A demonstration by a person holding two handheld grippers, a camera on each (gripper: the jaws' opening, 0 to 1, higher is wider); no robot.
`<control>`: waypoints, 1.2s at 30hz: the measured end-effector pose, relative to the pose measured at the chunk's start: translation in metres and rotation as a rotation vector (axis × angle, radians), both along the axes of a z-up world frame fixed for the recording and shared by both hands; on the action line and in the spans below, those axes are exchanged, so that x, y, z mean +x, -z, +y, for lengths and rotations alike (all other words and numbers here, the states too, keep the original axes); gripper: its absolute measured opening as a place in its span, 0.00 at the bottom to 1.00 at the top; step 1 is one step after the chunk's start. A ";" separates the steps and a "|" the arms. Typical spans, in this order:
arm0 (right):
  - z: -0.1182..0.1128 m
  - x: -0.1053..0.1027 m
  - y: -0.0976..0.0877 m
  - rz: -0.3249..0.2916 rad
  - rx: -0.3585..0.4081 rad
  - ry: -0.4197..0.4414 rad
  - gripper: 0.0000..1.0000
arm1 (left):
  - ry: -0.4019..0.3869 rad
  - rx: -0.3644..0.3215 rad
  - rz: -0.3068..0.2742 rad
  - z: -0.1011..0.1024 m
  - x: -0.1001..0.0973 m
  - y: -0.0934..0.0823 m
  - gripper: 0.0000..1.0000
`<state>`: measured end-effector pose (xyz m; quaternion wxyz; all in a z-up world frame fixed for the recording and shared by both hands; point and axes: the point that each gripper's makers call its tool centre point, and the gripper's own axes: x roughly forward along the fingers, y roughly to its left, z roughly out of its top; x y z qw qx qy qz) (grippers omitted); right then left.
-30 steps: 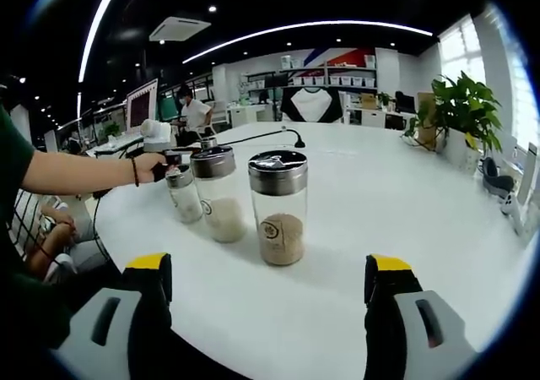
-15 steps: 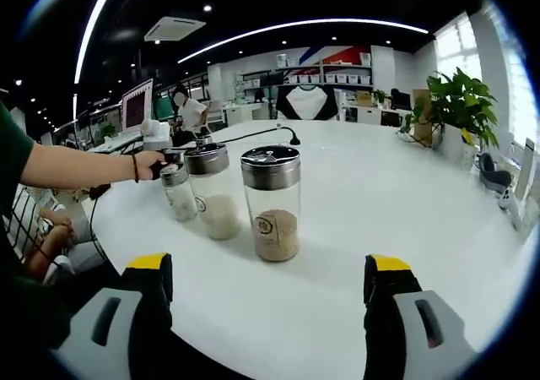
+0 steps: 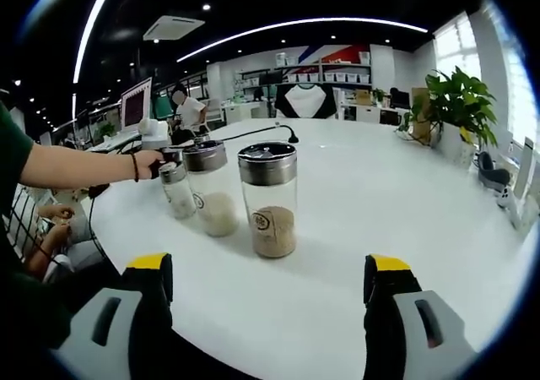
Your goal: Rotate the seasoning bottle until the label or dispensing opening points toward the visible target arrow and the bottle remains upright within the marked orientation range
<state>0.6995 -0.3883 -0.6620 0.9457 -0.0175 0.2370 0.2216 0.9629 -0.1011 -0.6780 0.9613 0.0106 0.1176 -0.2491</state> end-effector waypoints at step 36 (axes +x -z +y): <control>0.007 0.003 -0.003 0.000 -0.010 -0.020 0.96 | 0.103 0.054 -0.144 -0.009 -0.097 -0.045 0.35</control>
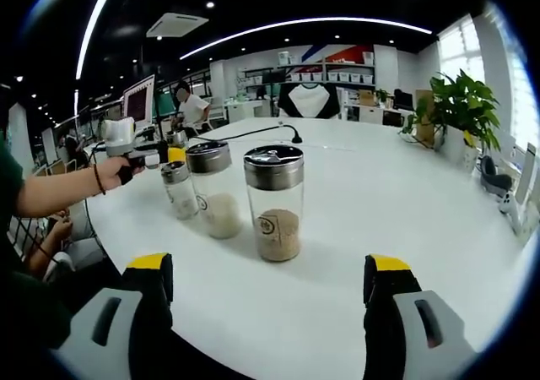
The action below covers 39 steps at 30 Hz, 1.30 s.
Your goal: Rotate the seasoning bottle until the label or dispensing opening points toward the visible target arrow and the bottle remains upright within the marked orientation range
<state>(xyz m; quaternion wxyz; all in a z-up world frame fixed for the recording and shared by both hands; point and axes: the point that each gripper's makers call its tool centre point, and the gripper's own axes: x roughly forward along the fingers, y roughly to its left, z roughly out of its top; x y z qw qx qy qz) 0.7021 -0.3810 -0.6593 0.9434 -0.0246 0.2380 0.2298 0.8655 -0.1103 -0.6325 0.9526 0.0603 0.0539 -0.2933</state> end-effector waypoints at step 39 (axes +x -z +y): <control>0.003 -0.004 -0.001 -0.003 -0.004 -0.010 0.96 | -0.039 -0.092 0.088 -0.005 -0.074 0.039 0.35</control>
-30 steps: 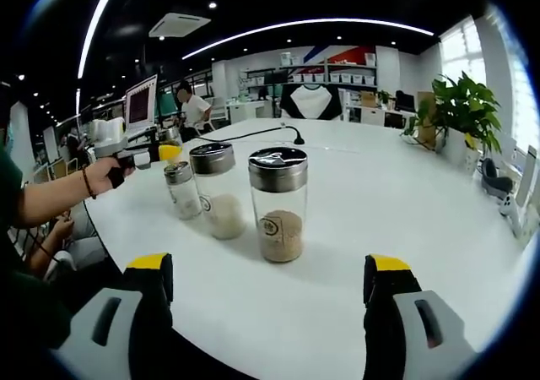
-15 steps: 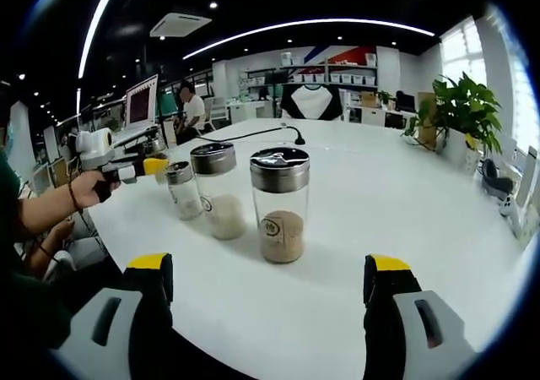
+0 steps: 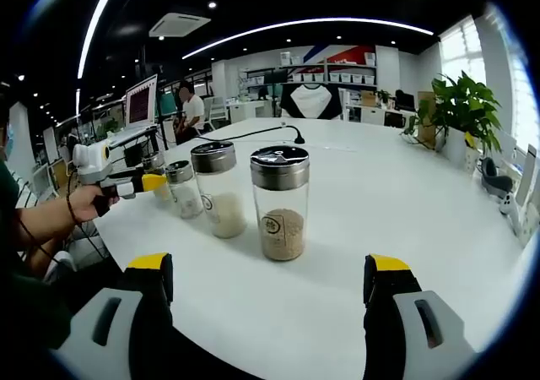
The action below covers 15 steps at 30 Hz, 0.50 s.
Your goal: Rotate the seasoning bottle until the label or dispensing opening points toward the visible target arrow and the bottle remains upright within the marked orientation range
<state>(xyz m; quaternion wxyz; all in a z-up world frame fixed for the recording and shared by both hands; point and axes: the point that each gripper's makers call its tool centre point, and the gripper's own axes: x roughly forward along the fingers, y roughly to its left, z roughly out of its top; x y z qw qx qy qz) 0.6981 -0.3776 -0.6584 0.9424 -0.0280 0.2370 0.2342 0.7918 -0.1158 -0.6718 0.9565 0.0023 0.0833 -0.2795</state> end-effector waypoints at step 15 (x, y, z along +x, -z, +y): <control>0.002 0.000 0.003 0.007 0.003 -0.002 0.96 | -0.009 -0.014 -0.013 -0.003 0.002 0.009 0.35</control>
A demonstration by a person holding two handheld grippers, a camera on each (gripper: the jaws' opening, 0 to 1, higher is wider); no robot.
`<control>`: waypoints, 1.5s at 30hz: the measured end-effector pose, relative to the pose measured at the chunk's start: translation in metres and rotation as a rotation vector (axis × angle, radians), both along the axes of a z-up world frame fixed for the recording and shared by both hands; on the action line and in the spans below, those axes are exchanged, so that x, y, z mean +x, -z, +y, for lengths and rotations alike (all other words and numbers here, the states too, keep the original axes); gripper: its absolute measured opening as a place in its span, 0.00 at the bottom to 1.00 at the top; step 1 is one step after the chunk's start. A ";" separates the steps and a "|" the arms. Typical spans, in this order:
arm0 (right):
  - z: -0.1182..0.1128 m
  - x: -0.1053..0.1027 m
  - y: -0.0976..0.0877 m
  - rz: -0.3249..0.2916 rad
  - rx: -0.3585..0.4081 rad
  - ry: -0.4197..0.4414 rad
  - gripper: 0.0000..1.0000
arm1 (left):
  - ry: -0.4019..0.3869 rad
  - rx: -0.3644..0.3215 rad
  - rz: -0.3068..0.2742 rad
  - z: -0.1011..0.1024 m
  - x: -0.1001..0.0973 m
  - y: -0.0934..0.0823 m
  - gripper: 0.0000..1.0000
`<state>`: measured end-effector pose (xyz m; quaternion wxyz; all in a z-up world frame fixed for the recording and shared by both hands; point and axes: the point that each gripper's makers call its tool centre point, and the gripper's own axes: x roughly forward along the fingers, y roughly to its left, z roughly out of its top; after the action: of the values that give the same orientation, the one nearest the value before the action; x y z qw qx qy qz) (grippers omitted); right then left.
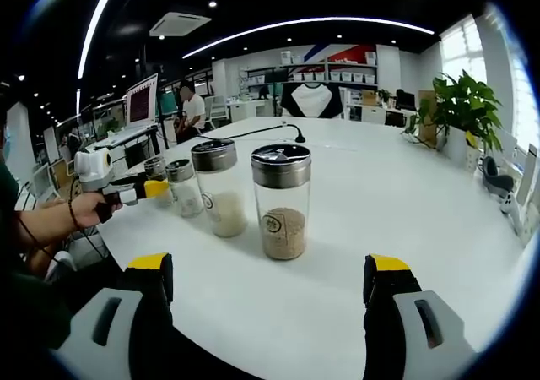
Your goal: Rotate the seasoning bottle until the label or dispensing opening points toward the visible target arrow and the bottle remains upright within the marked orientation range
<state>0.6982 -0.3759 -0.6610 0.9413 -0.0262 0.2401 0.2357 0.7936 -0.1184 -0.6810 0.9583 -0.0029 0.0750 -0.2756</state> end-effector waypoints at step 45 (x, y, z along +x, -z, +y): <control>-0.001 0.000 0.002 0.007 -0.005 0.002 0.96 | -0.256 -0.036 0.033 0.011 -0.013 -0.003 0.50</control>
<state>0.6986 -0.3767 -0.6628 0.9406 -0.0274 0.2441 0.2344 0.7807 -0.1078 -0.6776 0.9841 -0.0342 0.0850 -0.1521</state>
